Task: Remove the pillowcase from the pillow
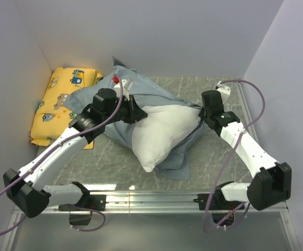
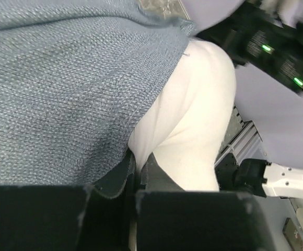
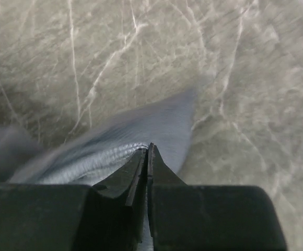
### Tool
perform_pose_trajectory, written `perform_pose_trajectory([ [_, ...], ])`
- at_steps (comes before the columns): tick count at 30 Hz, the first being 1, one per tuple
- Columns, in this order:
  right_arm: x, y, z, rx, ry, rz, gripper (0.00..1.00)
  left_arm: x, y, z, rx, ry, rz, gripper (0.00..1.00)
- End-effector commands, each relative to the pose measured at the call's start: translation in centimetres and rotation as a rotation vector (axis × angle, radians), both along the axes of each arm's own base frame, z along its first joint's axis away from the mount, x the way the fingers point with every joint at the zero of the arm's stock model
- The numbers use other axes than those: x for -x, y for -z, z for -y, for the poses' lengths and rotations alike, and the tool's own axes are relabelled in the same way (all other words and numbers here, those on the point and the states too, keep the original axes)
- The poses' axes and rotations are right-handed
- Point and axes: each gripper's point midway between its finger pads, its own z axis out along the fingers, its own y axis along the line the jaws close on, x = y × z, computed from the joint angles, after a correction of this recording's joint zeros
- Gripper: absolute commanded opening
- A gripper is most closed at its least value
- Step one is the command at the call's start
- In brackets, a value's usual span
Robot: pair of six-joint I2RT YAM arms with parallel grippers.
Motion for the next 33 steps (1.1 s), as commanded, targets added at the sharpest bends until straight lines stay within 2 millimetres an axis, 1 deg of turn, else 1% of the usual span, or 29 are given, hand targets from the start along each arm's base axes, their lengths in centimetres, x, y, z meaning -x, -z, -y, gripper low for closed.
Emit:
perform_pose_trajectory([
  [1, -2.6, 2.3, 2.3, -0.059, 0.047, -0.006, 0.04, 2.5, -7.8, -1.3, 0.104, 0.04, 0.199, 0.0],
  [2, -3.6, 3.0, 2.9, -0.095, 0.044, -0.019, 0.02, 2.7, -8.2, -1.6, 0.106, 0.035, 0.207, 0.0],
  [4, -4.5, 3.7, 3.6, -0.107, 0.054, -0.034, 0.0, 3.3, -9.4, -2.3, 0.116, 0.022, 0.229, 0.0],
  [5, -5.3, 4.2, 3.4, -0.121, 0.041, -0.049, 0.0, 3.5, -9.8, -2.5, 0.124, 0.019, 0.237, 0.0],
  [6, -5.8, 4.4, 2.8, -0.154, 0.004, -0.054, 0.0, 3.9, -10.6, -2.7, 0.145, 0.018, 0.256, 0.0],
  [8, -6.9, 5.2, 1.7, -0.191, -0.033, -0.064, 0.0, 4.1, -11.5, -2.7, 0.171, 0.017, 0.269, 0.0],
  [9, -7.1, 5.5, -0.2, -0.257, -0.117, -0.077, 0.0, 4.2, -12.1, -2.7, 0.193, 0.019, 0.273, 0.0],
  [10, -8.0, 5.2, -1.2, -0.29, -0.165, -0.047, 0.0, 4.4, -13.2, -2.3, 0.23, 0.035, 0.299, 0.0],
  [11, -8.0, 6.3, -2.3, -0.333, -0.205, -0.072, 0.0, 4.4, -13.8, -2.1, 0.257, 0.042, 0.306, 0.01],
  [12, -8.1, 6.3, -3.6, -0.38, -0.26, -0.074, 0.01, 4.4, -14.5, -1.8, 0.298, 0.048, 0.304, 0.0],
  [13, -8.0, 5.9, -5.5, -0.444, -0.351, -0.073, 0.09, 4.7, -16.0, -1.3, 0.348, 0.077, 0.337, 0.0],
  [14, -8.0, 5.9, -6.4, -0.476, -0.399, -0.08, 0.14, 4.7, -16.8, -1.1, 0.381, 0.085, 0.352, 0.0],
  [15, -7.8, 5.5, -7.1, -0.496, -0.432, -0.079, 0.2, 4.2, -17.1, -0.7, 0.404, 0.083, 0.342, 0.01],
  [16, -7.5, 4.9, -7.7, -0.521, -0.469, -0.07, 0.34, 3.4, -17.7, -0.7, 0.423, 0.05, 0.355, 0.0],
  [18, -6.9, 2.9, -7.1, -0.501, -0.454, -0.027, 0.47, 1.7, -17.3, 0.2, 0.425, 0.022, 0.319, 0.0],
  [19, -6.4, 2.5, -6.3, -0.487, -0.417, -0.033, 0.57, 1.0, -17.1, 0.5, 0.425, 0.006, 0.305, 0.0],
  [20, -6.4, 0.2, -4.7, -0.448, -0.354, 0.024, 0.61, 0.1, -17.4, 0.7, 0.441, -0.013, 0.31, 0.0],
  [21, -6.2, -0.8, -3.5, -0.43, -0.31, 0.044, 0.63, -0.9, -16.4, 1.5, 0.447, -0.021, 0.271, 0.0],
  [22, -5.5, -1.5, -2.5, -0.431, -0.253, 0.046, 0.66, -1.5, -16.1, 1.8, 0.457, -0.032, 0.255, 0.0],
  [23, -5.3, -4.1, 0.1, -0.397, -0.167, 0.119, 0.68, -2.2, -15.6, 2.0, 0.465, -0.051, 0.241, 0.0],
  [25, -4.3, -6.1, 1.7, -0.384, -0.104, 0.164, 0.72, -3.8, -14.1, 3.0, 0.489, -0.075, 0.194, 0.01],
  [26, -3.6, -8.6, 2.6, -0.367, -0.079, 0.229, 0.72, -4.3, -13.7, 3.3, 0.5, -0.086, 0.183, 0.0],
  [27, -3.2, -9.6, 2.8, -0.353, -0.075, 0.252, 0.73, -5.2, -12.7, 4.1, 0.509, -0.089, 0.152, 0.0],
  [28, -2.6, -10.3, 2.9, -0.348, -0.076, 0.258, 0.74, -5.7, -12.2, 4.6, 0.51, -0.089, 0.141, 0.01],
  [29, -2.2, -12.1, 2.9, -0.345, -0.083, 0.291, 0.74, -5.9, -11.7, 5.5, 0.505, -0.084, 0.127, 0.0],
  [30, -1.9, -12.8, 2.9, -0.336, -0.091, 0.299, 0.74, -6.9, -10.5, 6.6, 0.487, -0.091, 0.107, 0.01],
  [31, -1.4, -13.0, 2.8, -0.334, -0.097, 0.288, 0.74, -7.2, -9.8, 7.4, 0.476, -0.085, 0.096, 0.0],
  [32, -0.8, -14.1, 2.7, -0.331, -0.109, 0.311, 0.74, -7.5, -9.1, 8.3, 0.461, -0.076, 0.085, 0.0],
  [33, -0.3, -14.5, 1.8, -0.322, -0.14, 0.319, 0.74, -8.0, -8.1, 10.2, 0.44, -0.058, 0.072, 0.0],
])
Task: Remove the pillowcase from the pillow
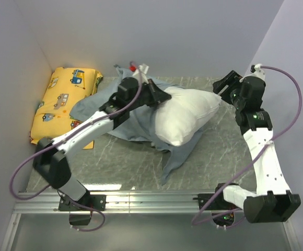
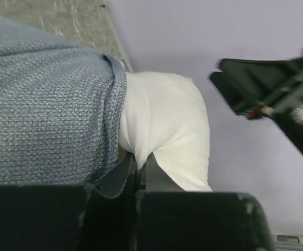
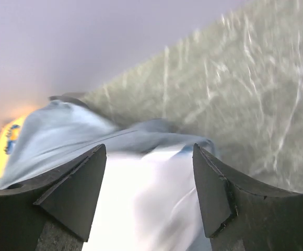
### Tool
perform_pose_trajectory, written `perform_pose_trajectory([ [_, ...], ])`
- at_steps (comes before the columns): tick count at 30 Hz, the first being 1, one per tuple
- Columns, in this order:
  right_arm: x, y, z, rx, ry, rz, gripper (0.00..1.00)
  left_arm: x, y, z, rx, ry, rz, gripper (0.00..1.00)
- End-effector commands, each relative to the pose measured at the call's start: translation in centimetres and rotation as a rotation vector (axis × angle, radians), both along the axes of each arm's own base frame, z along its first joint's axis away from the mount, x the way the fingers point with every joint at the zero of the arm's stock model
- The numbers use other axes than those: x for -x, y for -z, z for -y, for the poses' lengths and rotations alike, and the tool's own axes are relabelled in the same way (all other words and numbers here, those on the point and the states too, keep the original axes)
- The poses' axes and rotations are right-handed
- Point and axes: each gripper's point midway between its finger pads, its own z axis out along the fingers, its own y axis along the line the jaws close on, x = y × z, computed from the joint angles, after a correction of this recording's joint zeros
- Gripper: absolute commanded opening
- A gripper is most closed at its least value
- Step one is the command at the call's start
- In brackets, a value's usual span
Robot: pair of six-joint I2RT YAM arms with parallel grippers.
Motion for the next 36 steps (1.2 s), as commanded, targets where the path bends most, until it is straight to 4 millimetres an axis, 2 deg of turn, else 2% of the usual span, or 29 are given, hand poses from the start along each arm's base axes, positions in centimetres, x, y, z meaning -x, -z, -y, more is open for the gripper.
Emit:
perform_pose_trajectory([
  [1, 2.3, -1.7, -1.0, 0.044, -0.012, 0.012, 0.74, -1.8, -3.5, 3.8, 0.091, -0.004, 0.095, 0.01],
  [2, 3.3, -2.3, -1.3, 0.054, -0.013, 0.035, 0.74, -1.3, -2.9, 5.4, 0.082, 0.026, 0.085, 0.01],
  [3, 3.8, -2.5, -1.8, 0.066, -0.022, 0.044, 0.75, -2.0, -1.9, 7.1, 0.068, 0.044, 0.074, 0.0],
  [5, 4.8, -2.2, -3.3, 0.088, -0.051, 0.045, 0.75, -1.5, -0.5, 9.6, 0.045, 0.093, 0.05, 0.0],
  [6, 5.0, -1.8, -3.8, 0.098, -0.063, 0.038, 0.75, -2.1, 0.3, 11.0, 0.037, 0.107, 0.04, 0.0],
  [8, 5.5, -0.6, -4.7, 0.108, -0.091, 0.014, 0.75, -2.1, 1.0, 11.9, 0.027, 0.132, 0.022, 0.0],
  [9, 5.6, 0.1, -5.0, 0.114, -0.106, 0.001, 0.75, -2.4, 1.5, 12.1, 0.021, 0.128, 0.014, 0.05],
  [10, 5.9, 0.7, -5.6, 0.12, -0.128, -0.008, 0.75, -2.5, 1.5, 11.9, 0.019, 0.124, 0.017, 0.11],
  [11, 6.1, 2.0, -5.6, 0.133, -0.131, -0.033, 0.75, -2.6, 1.5, 11.7, 0.014, 0.115, 0.019, 0.25],
  [12, 6.2, 2.6, -5.8, 0.145, -0.141, -0.042, 0.75, -2.6, 1.0, 11.3, 0.008, 0.11, 0.034, 0.32],
  [13, 6.4, 4.1, -6.0, 0.154, -0.15, -0.073, 0.75, -2.6, 0.8, 11.1, 0.002, 0.104, 0.045, 0.38],
  [14, 6.5, 4.8, -6.2, 0.162, -0.16, -0.087, 0.75, -2.6, 0.4, 10.7, -0.005, 0.088, 0.055, 0.49],
  [17, 6.8, 6.7, -6.6, 0.181, -0.178, -0.119, 0.75, -2.5, -0.9, 9.0, -0.037, 0.05, 0.085, 0.65],
  [20, 7.0, 7.5, -6.8, 0.196, -0.185, -0.129, 0.76, -2.3, -2.4, 6.6, -0.047, -0.007, 0.112, 0.72],
  [23, 6.8, 8.5, -6.7, 0.225, -0.18, -0.155, 0.76, -2.2, -2.2, 3.7, -0.143, -0.08, 0.12, 0.75],
  [24, 6.8, 8.7, -6.9, 0.238, -0.194, -0.159, 0.76, -2.0, -1.8, 3.3, -0.178, -0.075, 0.12, 0.75],
  [25, 6.7, 9.0, -7.3, 0.245, -0.208, -0.169, 0.76, -2.5, -0.6, 2.0, -0.251, -0.129, 0.104, 0.76],
  [28, 6.4, 9.2, -8.5, 0.268, -0.244, -0.171, 0.78, -3.7, 2.1, 0.4, -0.452, -0.17, 0.123, 0.79],
  [30, 5.9, 10.4, -9.0, 0.302, -0.252, -0.211, 0.79, -4.0, 5.4, -0.3, -0.605, -0.142, 0.095, 0.8],
  [32, 5.2, 12.0, -9.3, 0.331, -0.249, -0.257, 0.8, -4.2, 7.2, -1.0, -0.687, -0.146, 0.087, 0.81],
  [34, 4.6, 14.0, -9.3, 0.345, -0.234, -0.309, 0.8, -4.7, 8.2, -1.3, -0.717, -0.155, 0.08, 0.81],
  [36, 4.3, 15.0, -9.2, 0.349, -0.213, -0.333, 0.78, -5.1, 9.2, -1.5, -0.749, -0.158, 0.074, 0.8],
])
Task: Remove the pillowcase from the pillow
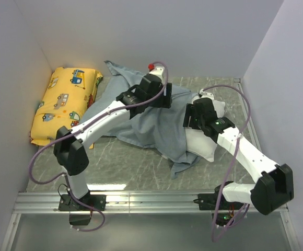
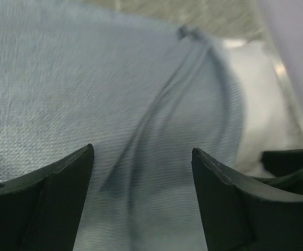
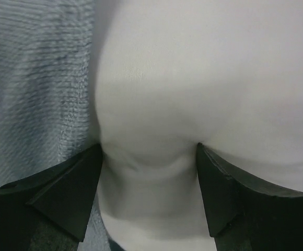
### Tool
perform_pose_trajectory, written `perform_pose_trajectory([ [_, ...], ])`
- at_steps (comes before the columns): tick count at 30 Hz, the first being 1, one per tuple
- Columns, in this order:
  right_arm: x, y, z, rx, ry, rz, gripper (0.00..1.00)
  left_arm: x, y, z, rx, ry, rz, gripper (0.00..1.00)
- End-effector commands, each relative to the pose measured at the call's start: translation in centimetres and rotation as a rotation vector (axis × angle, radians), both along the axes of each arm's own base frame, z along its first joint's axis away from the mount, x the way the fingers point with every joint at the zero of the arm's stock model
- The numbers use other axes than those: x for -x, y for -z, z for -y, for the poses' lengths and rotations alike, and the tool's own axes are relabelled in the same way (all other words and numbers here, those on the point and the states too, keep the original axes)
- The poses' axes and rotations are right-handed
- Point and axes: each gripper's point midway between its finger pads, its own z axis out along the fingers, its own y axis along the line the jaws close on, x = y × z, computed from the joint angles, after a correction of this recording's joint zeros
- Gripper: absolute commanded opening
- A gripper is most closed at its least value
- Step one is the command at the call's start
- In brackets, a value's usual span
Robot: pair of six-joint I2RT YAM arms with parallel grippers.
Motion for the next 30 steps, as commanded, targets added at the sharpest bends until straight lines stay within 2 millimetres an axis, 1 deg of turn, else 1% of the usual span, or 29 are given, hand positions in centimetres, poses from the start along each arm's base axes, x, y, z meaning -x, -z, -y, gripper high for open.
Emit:
perform_pose_trajectory([
  [1, -1.7, 0.1, 0.0, 0.021, 0.039, 0.022, 0.73, -0.6, 3.1, -2.1, -0.18, -0.025, -0.021, 0.78],
  [2, -1.8, 0.1, -0.1, 0.017, 0.044, 0.022, 0.67, -1.3, 2.9, -2.6, -0.199, -0.047, -0.01, 0.71],
  [3, -1.9, -0.2, -0.1, 0.016, 0.048, 0.027, 0.48, -1.5, 4.3, -3.0, -0.242, -0.049, -0.042, 0.65],
  [4, -2.0, -0.9, -0.1, 0.009, 0.05, 0.041, 0.37, -1.8, 4.7, -3.3, -0.256, -0.057, -0.05, 0.6],
  [5, -2.1, -1.4, -0.1, 0.008, 0.053, 0.049, 0.28, -2.6, 4.9, -3.9, -0.267, -0.076, -0.056, 0.48],
  [6, -2.2, -1.9, 0.3, 0.018, 0.068, 0.062, 0.11, -2.8, 5.0, -4.4, -0.275, -0.084, -0.063, 0.4],
  [7, -2.3, -3.1, 0.4, 0.017, 0.074, 0.082, 0.05, -3.2, 4.8, -4.9, -0.272, -0.095, -0.063, 0.29],
  [8, -2.4, -3.6, 0.7, 0.028, 0.079, 0.09, 0.0, -3.9, 4.7, -6.0, -0.275, -0.119, -0.062, 0.12],
  [9, -2.5, -4.1, 1.2, 0.044, 0.1, 0.101, 0.0, -4.4, 4.4, -6.9, -0.285, -0.149, -0.056, 0.05],
  [10, -2.6, -5.1, 1.8, 0.059, 0.118, 0.113, 0.0, -4.7, 4.3, -7.9, -0.301, -0.173, -0.061, 0.01],
  [11, -2.5, -5.4, 2.2, 0.076, 0.128, 0.117, 0.0, -5.7, 3.6, -9.5, -0.303, -0.217, -0.052, 0.01],
  [12, -2.5, -5.7, 3.0, 0.094, 0.151, 0.116, 0.0, -6.4, 3.3, -10.9, -0.322, -0.262, -0.045, 0.01],
  [13, -2.5, -6.7, 3.8, 0.102, 0.177, 0.139, 0.0, -6.8, 3.2, -12.2, -0.333, -0.291, -0.053, 0.0],
  [14, -2.5, -7.1, 4.5, 0.107, 0.196, 0.143, 0.0, -8.0, 2.5, -14.3, -0.331, -0.341, -0.047, 0.0],
  [15, -2.3, -8.1, 5.8, 0.101, 0.23, 0.158, 0.0, -8.5, 2.2, -15.4, -0.33, -0.367, -0.048, 0.0],
  [16, -2.2, -8.7, 6.4, 0.092, 0.244, 0.168, 0.0, -9.0, 2.1, -16.5, -0.326, -0.389, -0.05, 0.01],
  [17, -2.0, -9.4, 7.0, 0.081, 0.26, 0.183, 0.0, -9.9, 1.7, -18.4, -0.313, -0.433, -0.051, 0.0],
  [18, -1.8, -10.1, 7.4, 0.069, 0.273, 0.198, 0.0, -10.3, 1.7, -19.4, -0.313, -0.454, -0.054, 0.0],
  [19, -1.5, -11.8, 8.6, 0.053, 0.305, 0.234, 0.0, -11.0, 1.7, -21.5, -0.315, -0.506, -0.057, 0.0],
  [21, -1.0, -13.5, 10.0, 0.059, 0.347, 0.26, 0.0, -11.7, 1.6, -23.8, -0.314, -0.565, -0.063, 0.0],
  [22, -0.5, -15.1, 10.7, 0.058, 0.368, 0.282, 0.0, -12.2, 1.5, -26.1, -0.309, -0.617, -0.069, 0.0],
  [23, -0.3, -15.7, 11.8, 0.063, 0.402, 0.29, 0.0, -12.4, 1.3, -27.1, -0.277, -0.646, -0.069, 0.0],
  [24, -0.1, -16.8, 12.0, 0.048, 0.41, 0.311, 0.0, -12.7, 1.0, -28.0, -0.251, -0.664, -0.065, 0.0],
  [26, 0.1, -17.3, 11.9, 0.029, 0.409, 0.32, 0.0, -12.7, 1.2, -29.6, -0.177, -0.671, -0.08, 0.0],
  [27, 0.0, -17.2, 11.6, 0.017, 0.399, 0.316, 0.0, -13.0, 1.0, -29.7, -0.16, -0.668, -0.066, 0.0],
  [28, 0.0, -16.7, 11.4, 0.009, 0.392, 0.312, 0.0, -13.0, 1.2, -29.3, -0.16, -0.652, -0.07, 0.0],
  [29, 0.0, -16.4, 10.9, -0.005, 0.376, 0.314, 0.0, -13.0, 1.6, -27.6, -0.141, -0.565, -0.084, 0.0],
  [30, -0.2, -15.0, 10.1, -0.014, 0.348, 0.294, 0.0, -13.1, 1.7, -26.3, -0.125, -0.518, -0.076, 0.0],
])
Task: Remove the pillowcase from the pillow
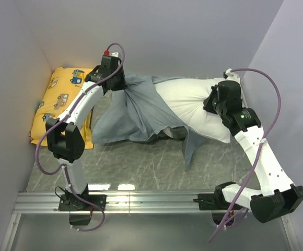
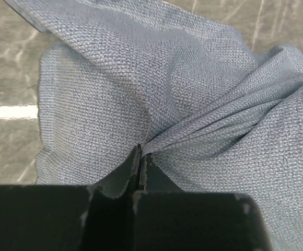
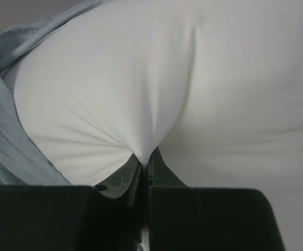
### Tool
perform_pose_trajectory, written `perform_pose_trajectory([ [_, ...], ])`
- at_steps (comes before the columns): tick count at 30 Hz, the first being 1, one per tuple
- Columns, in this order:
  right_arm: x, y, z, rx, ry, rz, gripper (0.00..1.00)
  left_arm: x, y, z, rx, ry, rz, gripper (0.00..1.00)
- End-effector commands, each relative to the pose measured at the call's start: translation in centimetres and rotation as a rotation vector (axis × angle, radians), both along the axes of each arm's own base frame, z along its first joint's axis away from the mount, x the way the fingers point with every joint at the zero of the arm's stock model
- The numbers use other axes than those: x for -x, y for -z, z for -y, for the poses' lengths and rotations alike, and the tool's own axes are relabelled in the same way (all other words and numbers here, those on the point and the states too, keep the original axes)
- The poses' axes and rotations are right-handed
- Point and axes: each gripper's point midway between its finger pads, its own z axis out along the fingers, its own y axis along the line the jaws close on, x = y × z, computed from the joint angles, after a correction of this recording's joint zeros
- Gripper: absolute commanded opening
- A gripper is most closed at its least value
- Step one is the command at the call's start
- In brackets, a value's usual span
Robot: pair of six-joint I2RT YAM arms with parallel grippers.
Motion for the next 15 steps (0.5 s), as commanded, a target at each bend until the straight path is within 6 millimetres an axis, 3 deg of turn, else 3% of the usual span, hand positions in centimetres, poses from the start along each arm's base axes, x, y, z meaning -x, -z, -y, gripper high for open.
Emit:
perform_pose_trajectory([
  [1, 1.4, -1.7, 5.3, 0.082, 0.212, 0.08, 0.0, -2.1, -2.0, -6.0, -0.086, -0.127, 0.114, 0.0],
  [3, 1.7, 0.7, 3.0, 0.114, 0.159, 0.043, 0.0, -1.7, -0.7, -3.2, -0.07, -0.047, 0.096, 0.0],
  [4, 1.7, 1.0, 2.2, 0.116, 0.146, 0.051, 0.0, -1.1, 0.0, -1.2, -0.065, -0.007, 0.087, 0.01],
  [6, 2.3, 1.6, -0.8, 0.128, 0.079, 0.063, 0.25, -0.4, 1.3, 1.0, -0.048, 0.042, 0.065, 0.0],
  [7, 2.4, 1.2, -1.3, 0.145, 0.075, 0.081, 0.36, 0.2, 2.4, 2.2, -0.032, 0.055, 0.048, 0.0],
  [8, 2.5, 0.9, -2.1, 0.161, 0.047, 0.093, 0.53, 0.6, 2.4, 2.8, -0.011, 0.062, 0.058, 0.01],
  [9, 2.2, 0.3, -3.1, 0.169, 0.019, 0.114, 0.57, 1.0, 2.7, 3.3, 0.012, 0.071, 0.059, 0.0],
  [10, 2.4, 0.0, -4.7, 0.206, -0.041, 0.131, 0.61, 2.1, 4.4, 3.8, 0.04, 0.086, 0.024, 0.0],
  [11, 2.4, -0.4, -5.3, 0.226, -0.051, 0.14, 0.67, 2.1, 3.7, 4.2, 0.064, 0.091, 0.052, 0.0],
  [13, 2.2, -1.0, -7.1, 0.292, -0.095, 0.138, 0.71, 3.1, 4.4, 4.5, 0.073, 0.1, 0.041, 0.0],
  [15, 1.4, -0.3, -9.2, 0.329, -0.163, 0.112, 0.76, 3.2, 4.1, 4.7, 0.076, 0.096, 0.051, 0.0],
])
